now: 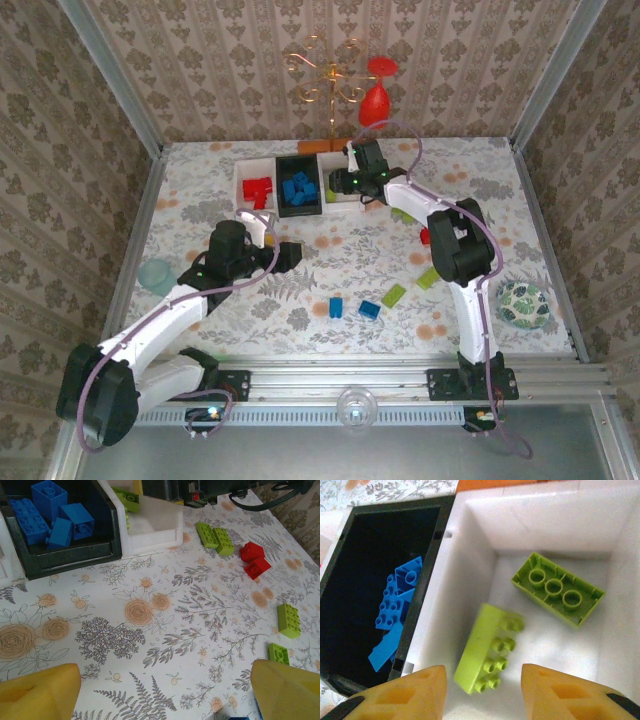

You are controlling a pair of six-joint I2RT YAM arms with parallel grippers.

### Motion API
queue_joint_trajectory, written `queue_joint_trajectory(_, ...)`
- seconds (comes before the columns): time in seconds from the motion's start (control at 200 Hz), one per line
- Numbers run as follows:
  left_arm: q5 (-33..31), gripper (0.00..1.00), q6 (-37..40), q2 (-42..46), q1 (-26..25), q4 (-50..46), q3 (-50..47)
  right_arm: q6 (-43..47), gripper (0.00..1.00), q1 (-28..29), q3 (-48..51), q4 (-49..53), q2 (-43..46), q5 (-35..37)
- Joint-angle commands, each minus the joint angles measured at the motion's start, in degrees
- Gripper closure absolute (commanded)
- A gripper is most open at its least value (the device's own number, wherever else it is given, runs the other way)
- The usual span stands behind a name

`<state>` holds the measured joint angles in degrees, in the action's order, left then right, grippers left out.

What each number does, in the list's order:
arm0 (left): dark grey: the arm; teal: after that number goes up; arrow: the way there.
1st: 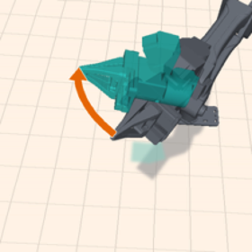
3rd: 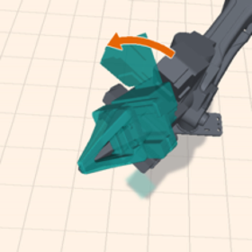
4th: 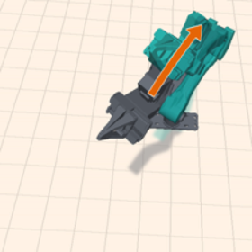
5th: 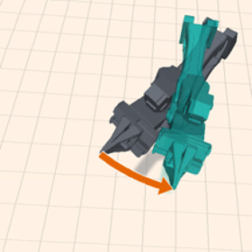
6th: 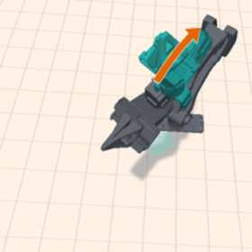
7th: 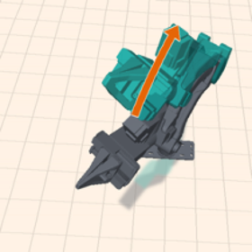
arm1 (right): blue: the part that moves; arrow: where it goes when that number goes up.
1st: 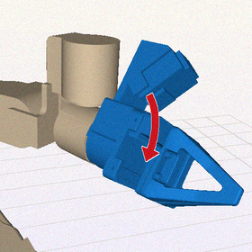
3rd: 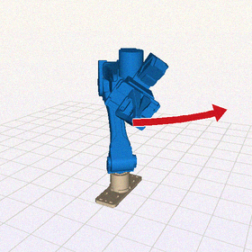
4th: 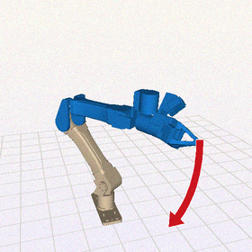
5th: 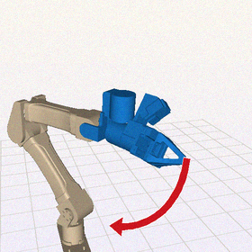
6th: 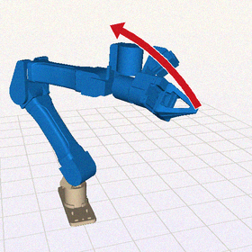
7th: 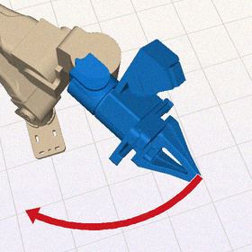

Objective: Sort the legos into containers by color
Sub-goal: Place the lego in the container.

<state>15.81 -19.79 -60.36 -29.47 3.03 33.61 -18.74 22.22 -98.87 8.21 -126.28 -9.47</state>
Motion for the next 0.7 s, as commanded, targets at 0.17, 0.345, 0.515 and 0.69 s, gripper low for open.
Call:
queue_joint_trajectory(0.17, 2.3, 0.11, 0.6, 0.3, 0.2, 0.6, -0.1, -0.8, 0.46, -0.5, 22.0, -5.9, 21.7, 4.3)
queue_joint_trajectory(0.345, 4.8, 0.11, 0.9, -3.3, -2.1, 1.4, 2.7, -2.9, 0.41, -1.8, 40.6, -3.6, 36.0, 13.0)
queue_joint_trajectory(0.515, 5.6, 0.11, 2.2, -8.0, -3.4, -5.7, 9.5, -3.9, 0.35, 3.4, 48.2, 6.2, 43.4, 16.5)
queue_joint_trajectory(0.69, 2.4, 0.13, 0.8, -9.6, -7.9, -12.1, 10.0, -3.1, 0.29, 7.3, 51.6, 13.7, 50.3, 20.8)
